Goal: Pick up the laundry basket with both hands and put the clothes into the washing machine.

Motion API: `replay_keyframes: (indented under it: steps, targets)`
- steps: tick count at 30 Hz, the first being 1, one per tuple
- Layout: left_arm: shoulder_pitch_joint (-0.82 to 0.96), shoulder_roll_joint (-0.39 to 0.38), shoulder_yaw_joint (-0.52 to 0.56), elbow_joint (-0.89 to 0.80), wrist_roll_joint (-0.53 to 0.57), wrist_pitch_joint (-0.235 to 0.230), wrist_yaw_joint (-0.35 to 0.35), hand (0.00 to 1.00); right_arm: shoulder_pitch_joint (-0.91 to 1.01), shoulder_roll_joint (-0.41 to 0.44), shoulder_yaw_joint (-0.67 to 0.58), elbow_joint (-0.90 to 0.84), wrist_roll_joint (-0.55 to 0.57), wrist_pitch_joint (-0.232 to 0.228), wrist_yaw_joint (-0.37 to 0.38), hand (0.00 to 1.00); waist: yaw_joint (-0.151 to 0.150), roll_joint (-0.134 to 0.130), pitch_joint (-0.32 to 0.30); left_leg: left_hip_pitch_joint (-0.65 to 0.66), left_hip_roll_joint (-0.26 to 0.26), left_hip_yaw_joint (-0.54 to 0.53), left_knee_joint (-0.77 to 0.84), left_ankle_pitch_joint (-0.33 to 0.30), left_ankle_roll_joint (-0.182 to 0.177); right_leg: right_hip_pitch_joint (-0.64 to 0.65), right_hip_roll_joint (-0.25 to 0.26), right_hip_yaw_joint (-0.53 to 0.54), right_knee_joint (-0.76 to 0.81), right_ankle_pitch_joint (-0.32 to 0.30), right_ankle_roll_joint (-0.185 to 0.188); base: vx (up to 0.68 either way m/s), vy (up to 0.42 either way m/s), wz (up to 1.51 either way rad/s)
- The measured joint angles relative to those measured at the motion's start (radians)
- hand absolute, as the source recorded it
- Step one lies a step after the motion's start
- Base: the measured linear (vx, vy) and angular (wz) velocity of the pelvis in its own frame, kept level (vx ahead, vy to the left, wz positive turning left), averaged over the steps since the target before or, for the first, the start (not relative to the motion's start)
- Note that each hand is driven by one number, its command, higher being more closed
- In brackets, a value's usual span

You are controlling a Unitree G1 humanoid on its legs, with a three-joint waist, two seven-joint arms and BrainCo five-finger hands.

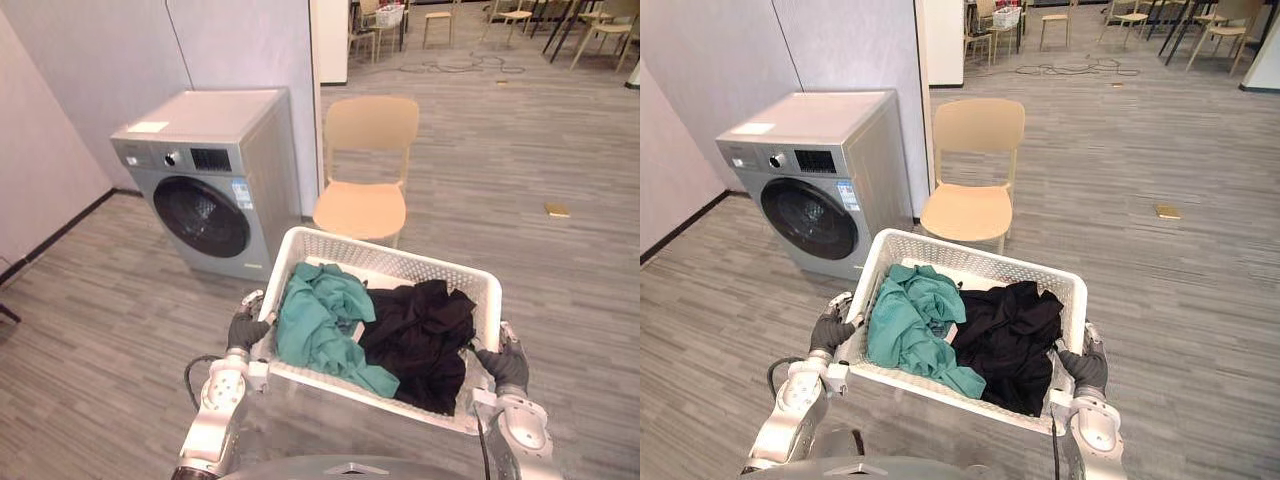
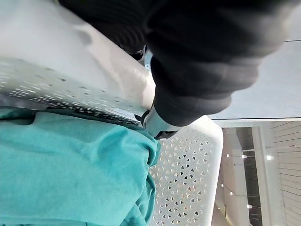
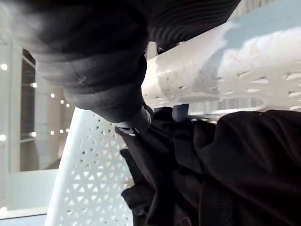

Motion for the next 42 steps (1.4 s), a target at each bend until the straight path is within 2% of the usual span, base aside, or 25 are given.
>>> replay_keyframes:
  steps: [2, 3, 4, 5, 6, 7, 8, 9, 10, 13, 15, 17, 18, 19, 22, 23, 25, 27, 29, 30, 31, 32, 33, 37, 42]
  targets:
    - [0.006, -0.001, 0.000, 0.001, 0.001, 0.000, -0.001, 1.00, 0.000, -0.001, -0.001, 0.006, 0.000, 0.001, 0.000, 1.00, 0.000, -0.004, -0.001, -0.011, -0.073, 0.042, -0.357, -0.020, -0.028, 0.040, -0.017, -0.005, -0.025, -0.028, 0.004, 0.50, 0.039, 0.03]
    - [0.012, -0.006, -0.001, 0.001, 0.002, 0.002, -0.006, 1.00, 0.001, -0.001, -0.006, 0.017, -0.005, 0.001, 0.001, 1.00, -0.008, -0.003, -0.007, 0.026, -0.141, 0.053, -0.611, -0.013, -0.060, 0.088, -0.028, -0.024, -0.054, -0.045, 0.031, 0.56, 0.043, 0.19]
    - [0.015, -0.009, -0.005, 0.004, 0.002, 0.003, -0.008, 1.00, 0.005, 0.000, -0.010, 0.029, -0.008, 0.001, 0.001, 1.00, -0.022, -0.007, -0.010, 0.049, -0.169, 0.065, -0.679, -0.013, -0.066, 0.122, -0.028, -0.028, -0.044, -0.054, 0.052, 0.60, 0.038, 0.16]
    - [0.020, -0.024, -0.007, 0.008, 0.004, 0.003, -0.008, 1.00, 0.010, -0.010, -0.011, 0.047, -0.009, 0.001, 0.003, 1.00, -0.014, 0.006, -0.013, 0.092, -0.218, 0.064, -0.715, -0.027, -0.048, 0.091, -0.028, -0.008, 0.129, -0.055, 0.055, 0.66, 0.102, -0.03]
    - [0.021, -0.021, -0.006, 0.010, 0.015, 0.002, -0.008, 1.00, 0.010, 0.003, -0.011, 0.060, -0.010, 0.001, 0.004, 1.00, -0.011, -0.008, -0.014, 0.124, -0.271, 0.017, -0.703, 0.000, 0.084, 0.021, -0.046, 0.030, 0.387, -0.024, 0.148, 0.62, 0.112, -0.25]
    - [0.021, -0.004, -0.003, 0.018, 0.021, 0.003, -0.008, 1.00, 0.006, 0.021, -0.011, 0.082, -0.010, 0.000, 0.005, 1.00, -0.006, -0.041, -0.022, 0.130, -0.285, 0.024, -0.663, -0.038, 0.084, -0.018, -0.067, 0.054, 0.498, 0.011, 0.228, 0.74, 0.094, -0.05]
    - [0.015, 0.026, -0.011, 0.040, 0.024, 0.014, -0.009, 1.00, 0.010, 0.054, -0.016, 0.122, -0.011, 0.000, 0.005, 1.00, -0.018, -0.070, -0.054, 0.142, -0.298, 0.016, -0.614, -0.108, 0.087, -0.072, -0.099, 0.069, 0.633, 0.147, 0.336, 0.66, -0.023, 0.19]
    - [-0.004, 0.041, -0.019, 0.041, 0.041, 0.024, -0.009, 1.00, 0.010, 0.068, -0.016, 0.151, -0.011, 0.001, 0.007, 1.00, -0.027, -0.079, -0.058, 0.179, -0.313, 0.003, -0.610, -0.143, 0.092, -0.123, -0.146, 0.040, 0.747, 0.185, 0.313, 0.77, -0.033, 0.36]
    - [-0.017, 0.041, -0.019, 0.041, 0.047, 0.029, -0.009, 1.00, 0.010, 0.075, -0.017, 0.155, -0.011, 0.001, 0.008, 1.00, -0.022, -0.082, -0.053, 0.200, -0.320, -0.008, -0.619, -0.155, 0.084, -0.169, -0.170, 0.018, 0.790, 0.145, 0.267, 0.62, -0.030, 0.27]
    - [-0.046, 0.040, -0.036, 0.042, 0.057, 0.041, -0.009, 1.00, 0.011, 0.077, -0.035, 0.153, -0.011, 0.001, 0.008, 1.00, -0.048, -0.042, -0.033, 0.317, -0.317, -0.098, -0.744, -0.146, 0.056, -0.263, -0.183, -0.069, 0.661, 0.054, 0.158, 0.51, -0.074, 0.47]
    - [-0.064, 0.040, -0.038, 0.044, 0.057, 0.040, -0.009, 1.00, 0.011, 0.074, -0.036, 0.147, -0.009, 0.001, 0.007, 1.00, -0.061, -0.035, -0.034, 0.364, -0.296, -0.126, -0.770, -0.140, 0.046, -0.307, -0.185, -0.075, 0.459, 0.038, 0.136, 0.42, -0.179, 0.61]
    - [-0.091, 0.040, -0.042, 0.058, 0.051, 0.040, -0.009, 1.00, 0.011, 0.069, -0.036, 0.138, -0.007, 0.001, 0.007, 1.00, -0.066, -0.038, -0.037, 0.384, -0.264, -0.129, -0.748, -0.155, -0.002, -0.348, -0.186, -0.031, 0.243, 0.062, 0.123, 0.50, -0.338, 0.60]
    - [-0.100, 0.044, -0.042, 0.064, 0.048, 0.038, -0.009, 1.00, 0.011, 0.061, -0.032, 0.136, -0.007, 0.000, 0.007, 1.00, -0.070, -0.050, -0.038, 0.401, -0.245, -0.130, -0.729, -0.185, -0.064, -0.348, -0.189, -0.011, 0.105, 0.208, 0.139, 0.49, -0.335, 0.38]
    - [-0.102, 0.025, -0.050, 0.107, 0.037, 0.036, -0.007, 1.00, 0.004, 0.035, -0.031, 0.146, -0.006, 0.001, 0.006, 1.00, -0.061, -0.008, -0.052, 0.410, -0.193, -0.151, -0.719, -0.205, -0.089, -0.331, -0.142, -0.046, 0.112, 0.203, 0.134, 0.47, -0.310, 0.16]
    - [-0.126, 0.023, -0.066, 0.122, 0.029, 0.036, -0.006, 1.00, -0.019, -0.010, -0.034, 0.136, -0.006, 0.002, 0.002, 1.00, -0.060, 0.004, -0.051, 0.369, -0.147, -0.152, -0.633, -0.079, -0.120, -0.287, -0.120, -0.070, 0.093, 0.172, 0.098, 0.37, -0.266, 0.17]
    - [-0.131, 0.020, -0.065, 0.120, 0.029, 0.036, -0.004, 1.00, -0.017, -0.010, -0.035, 0.126, -0.006, 0.002, 0.001, 1.00, -0.062, 0.008, -0.042, 0.350, -0.132, -0.151, -0.570, -0.053, -0.118, -0.264, -0.110, -0.081, 0.083, 0.169, 0.093, 0.29, -0.248, 0.25]
    - [-0.129, 0.031, -0.057, 0.111, 0.029, 0.033, 0.010, 1.00, 0.003, 0.006, -0.031, 0.057, -0.005, 0.003, 0.000, 1.00, -0.040, 0.005, -0.013, 0.259, -0.061, -0.152, -0.307, 0.096, -0.041, -0.174, -0.068, -0.083, 0.054, 0.119, 0.066, 0.21, -0.178, -0.26]
    - [-0.126, 0.030, -0.058, 0.104, 0.029, 0.033, 0.015, 1.00, 0.027, 0.005, -0.031, -0.004, -0.007, 0.003, 0.000, 1.00, -0.038, 0.006, -0.007, 0.207, -0.032, -0.147, -0.187, 0.045, -0.027, -0.143, -0.059, -0.081, 0.066, 0.063, 0.048, 0.12, -0.050, -0.17]
    - [-0.125, 0.030, -0.058, 0.075, 0.029, 0.030, 0.019, 1.00, 0.038, 0.008, -0.031, -0.042, -0.007, 0.004, -0.009, 1.00, -0.044, -0.012, 0.002, 0.166, -0.031, -0.071, -0.284, -0.078, -0.019, -0.128, -0.070, -0.066, 0.053, 0.050, 0.051, 0.10, 0.035, -0.05]
    - [-0.127, 0.030, -0.058, 0.074, 0.029, 0.027, 0.019, 1.00, 0.036, 0.007, -0.031, -0.044, -0.007, 0.003, -0.013, 1.00, -0.044, -0.014, 0.003, 0.166, -0.039, -0.058, -0.359, -0.098, -0.020, -0.130, -0.075, -0.064, 0.046, 0.050, 0.051, 0.08, 0.083, -0.16]
    - [-0.129, 0.029, -0.058, 0.074, 0.029, 0.023, 0.019, 1.00, 0.034, 0.005, -0.031, -0.044, -0.006, 0.002, -0.015, 1.00, -0.046, -0.020, 0.000, 0.173, -0.065, -0.050, -0.510, -0.100, -0.022, -0.145, -0.093, -0.063, 0.050, 0.051, 0.056, 0.07, 0.154, -0.16]
    - [-0.140, 0.022, -0.058, 0.074, 0.030, 0.019, 0.019, 1.00, 0.029, 0.000, -0.032, -0.043, -0.006, -0.001, -0.018, 1.00, -0.055, -0.015, 0.001, 0.183, -0.103, -0.062, -0.734, -0.044, -0.038, -0.196, -0.105, -0.042, 0.091, 0.039, 0.091, 0.06, 0.175, -0.23]
    - [-0.145, 0.024, -0.058, 0.079, 0.030, 0.018, 0.022, 1.00, 0.020, 0.003, -0.032, -0.035, -0.007, -0.001, -0.019, 1.00, -0.055, -0.022, 0.007, 0.182, -0.119, -0.064, -0.742, -0.027, -0.096, -0.220, -0.119, -0.021, 0.116, 0.032, 0.104, 0.05, 0.187, -0.26]
    - [-0.185, 0.027, -0.058, 0.102, 0.030, 0.024, 0.037, 1.00, 0.013, 0.015, -0.033, -0.032, -0.008, 0.009, -0.020, 1.00, -0.076, -0.038, 0.031, 0.148, -0.183, 0.006, -0.752, -0.022, -0.074, -0.289, -0.174, 0.054, 0.112, 0.065, 0.176, 0.11, 0.154, -0.20]
    - [-0.349, 0.029, -0.071, 0.120, 0.030, 0.028, 0.044, 1.00, -0.105, -0.012, -0.099, -0.037, -0.011, 0.011, -0.022, 1.00, -0.081, -0.040, 0.075, 0.090, -0.198, 0.070, -0.802, -0.003, -0.042, -0.368, -0.173, 0.109, 0.026, 0.148, 0.204, 0.00, 0.145, -0.28]
